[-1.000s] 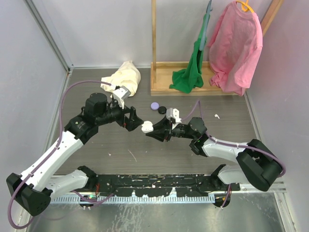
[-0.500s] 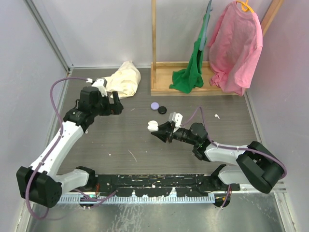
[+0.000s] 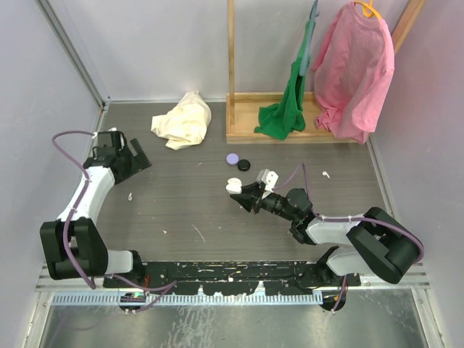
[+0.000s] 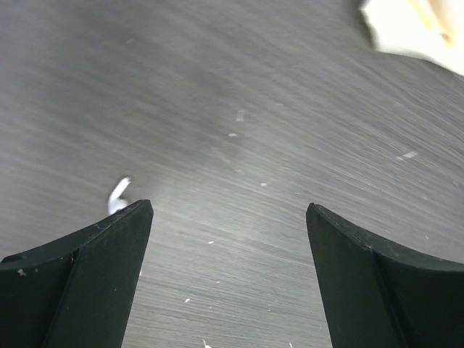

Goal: Insert the wireless bluetooth earbuds into the charging case
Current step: Move the earbud to the center of the board.

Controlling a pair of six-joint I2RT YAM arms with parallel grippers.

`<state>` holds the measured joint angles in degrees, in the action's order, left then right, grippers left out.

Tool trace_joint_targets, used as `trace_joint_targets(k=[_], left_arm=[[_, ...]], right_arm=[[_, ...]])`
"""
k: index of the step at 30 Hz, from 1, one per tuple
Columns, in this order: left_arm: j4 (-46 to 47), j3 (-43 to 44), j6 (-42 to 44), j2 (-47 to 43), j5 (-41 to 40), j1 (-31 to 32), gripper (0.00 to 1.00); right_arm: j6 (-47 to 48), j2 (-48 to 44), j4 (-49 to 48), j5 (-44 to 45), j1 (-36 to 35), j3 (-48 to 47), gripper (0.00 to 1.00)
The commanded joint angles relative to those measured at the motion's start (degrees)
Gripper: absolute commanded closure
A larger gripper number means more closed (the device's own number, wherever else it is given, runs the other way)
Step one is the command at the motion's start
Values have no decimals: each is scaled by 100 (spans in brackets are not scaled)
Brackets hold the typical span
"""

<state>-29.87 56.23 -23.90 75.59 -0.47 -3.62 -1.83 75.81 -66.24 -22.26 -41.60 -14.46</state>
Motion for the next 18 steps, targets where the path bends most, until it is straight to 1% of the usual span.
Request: trace_joint_targets(k=[1,5,10,12,14,18], left_arm=[[55,-321,-765,69,-166,-597,12],[268,-752,-1398,130,-456,-935,21],[105,-877,-1957,299,-993,-984,25],[41,-914,-2079,354,-1197,-981,28],[17,-935,-2151,433,-1315,-983,33],[7,-919,-2215,674,-1499,-992,38]], right_arm=[[44,-73,-526,271,15,-32,99],[-22,-83,-522,260,12,-39,99],[-56,-110,-444,285,12,-72,99],[-57,-110,-361,292,17,-106,99],[-78,-92,-346,286,15,-118,99],[-94,-69,-328,279,12,-134,99]])
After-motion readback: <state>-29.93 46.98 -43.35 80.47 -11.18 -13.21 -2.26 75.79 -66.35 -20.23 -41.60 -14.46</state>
